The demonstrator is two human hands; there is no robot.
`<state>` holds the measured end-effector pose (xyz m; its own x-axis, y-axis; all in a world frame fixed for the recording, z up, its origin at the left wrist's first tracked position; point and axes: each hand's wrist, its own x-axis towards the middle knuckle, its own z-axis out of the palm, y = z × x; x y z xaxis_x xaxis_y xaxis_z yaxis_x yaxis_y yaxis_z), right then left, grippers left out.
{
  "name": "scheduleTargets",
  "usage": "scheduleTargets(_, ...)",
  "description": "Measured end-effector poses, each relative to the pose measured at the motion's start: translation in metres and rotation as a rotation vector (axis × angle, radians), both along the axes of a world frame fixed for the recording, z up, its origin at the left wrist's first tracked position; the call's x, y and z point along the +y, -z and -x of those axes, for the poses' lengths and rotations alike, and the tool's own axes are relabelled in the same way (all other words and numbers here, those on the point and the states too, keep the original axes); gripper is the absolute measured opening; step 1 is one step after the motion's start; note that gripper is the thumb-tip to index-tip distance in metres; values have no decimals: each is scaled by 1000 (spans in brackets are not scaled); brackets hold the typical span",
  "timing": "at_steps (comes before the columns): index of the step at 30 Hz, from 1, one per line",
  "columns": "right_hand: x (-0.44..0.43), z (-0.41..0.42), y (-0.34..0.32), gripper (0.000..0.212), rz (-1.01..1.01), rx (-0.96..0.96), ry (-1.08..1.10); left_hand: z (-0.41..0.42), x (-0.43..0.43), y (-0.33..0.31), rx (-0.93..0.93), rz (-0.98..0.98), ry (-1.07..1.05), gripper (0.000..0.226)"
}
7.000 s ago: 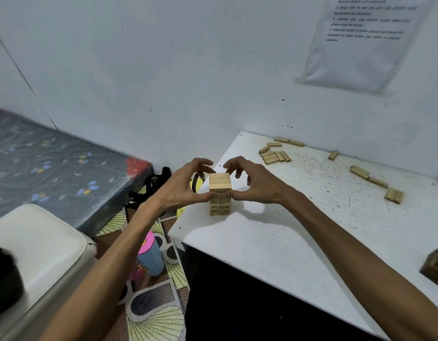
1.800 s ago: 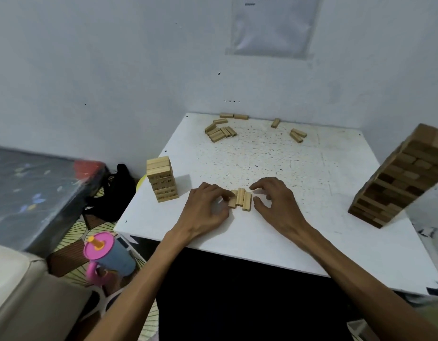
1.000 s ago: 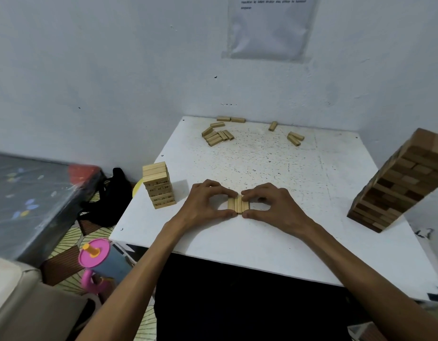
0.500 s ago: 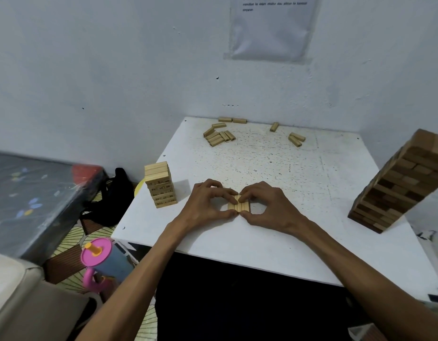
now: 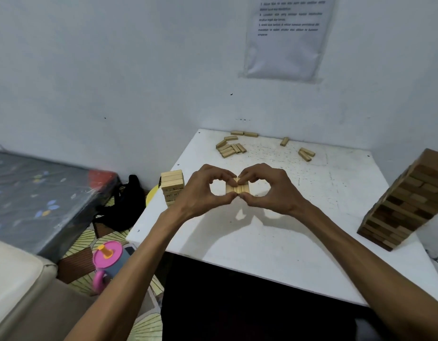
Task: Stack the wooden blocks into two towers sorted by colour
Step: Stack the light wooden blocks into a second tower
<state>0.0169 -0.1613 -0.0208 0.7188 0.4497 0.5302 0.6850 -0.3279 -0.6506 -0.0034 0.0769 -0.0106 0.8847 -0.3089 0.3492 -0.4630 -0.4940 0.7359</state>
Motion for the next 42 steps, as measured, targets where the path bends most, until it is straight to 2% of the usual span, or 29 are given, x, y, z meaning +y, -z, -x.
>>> scheduleTargets(6, 26, -13, -23, 31, -30, -37, -44, -3, 25, -25, -75, -35, -44, 25)
scheduleTargets(14, 77, -28, -31, 29, -36, -5, -93, 1, 74, -38, -20, -11, -105, 23)
scheduleTargets(20, 120, -38, -33, 28, 25, 26, -134, 1, 116, -31, -5, -21, -224, 45)
scheduleTargets(27, 146, -46, -27, 39, 132, 91, -130, 4, 139, -20, 60, 16, -270, 61)
scheduleTargets(42, 147, -49, -18, 45, 177, 147, -137, 0, 143, -4, 75, -5, -281, 57)
